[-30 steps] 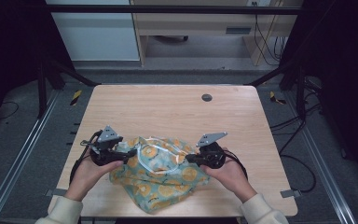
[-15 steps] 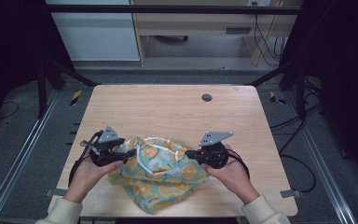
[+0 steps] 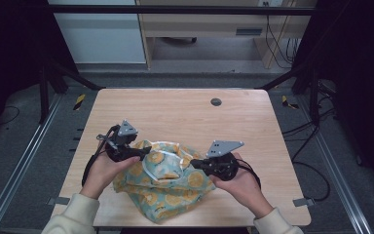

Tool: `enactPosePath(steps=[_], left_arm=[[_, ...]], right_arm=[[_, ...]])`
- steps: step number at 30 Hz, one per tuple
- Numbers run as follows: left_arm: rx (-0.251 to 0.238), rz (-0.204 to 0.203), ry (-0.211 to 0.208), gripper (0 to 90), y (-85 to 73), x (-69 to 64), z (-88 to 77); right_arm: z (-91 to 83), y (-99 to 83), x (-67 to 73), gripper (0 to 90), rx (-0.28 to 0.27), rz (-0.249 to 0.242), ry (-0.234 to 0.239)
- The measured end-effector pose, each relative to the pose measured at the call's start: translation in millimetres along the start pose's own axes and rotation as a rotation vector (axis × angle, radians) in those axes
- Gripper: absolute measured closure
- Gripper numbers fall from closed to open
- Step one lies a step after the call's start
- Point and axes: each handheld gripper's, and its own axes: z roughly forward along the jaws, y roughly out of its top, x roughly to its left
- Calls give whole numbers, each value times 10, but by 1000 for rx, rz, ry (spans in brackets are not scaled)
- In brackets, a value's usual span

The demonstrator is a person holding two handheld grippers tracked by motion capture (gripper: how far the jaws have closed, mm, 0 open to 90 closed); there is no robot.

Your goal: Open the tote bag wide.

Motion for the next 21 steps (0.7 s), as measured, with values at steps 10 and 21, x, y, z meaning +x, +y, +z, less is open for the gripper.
enactPosePath(steps=[10, 21], left_arm=[[82, 13, -2, 591, -75, -15, 116], [46, 32, 38, 900, -111, -39, 11]], right_arm=[[-66, 20, 33, 900, -15, -10, 1], [-104, 15, 21, 900, -28, -8, -15]])
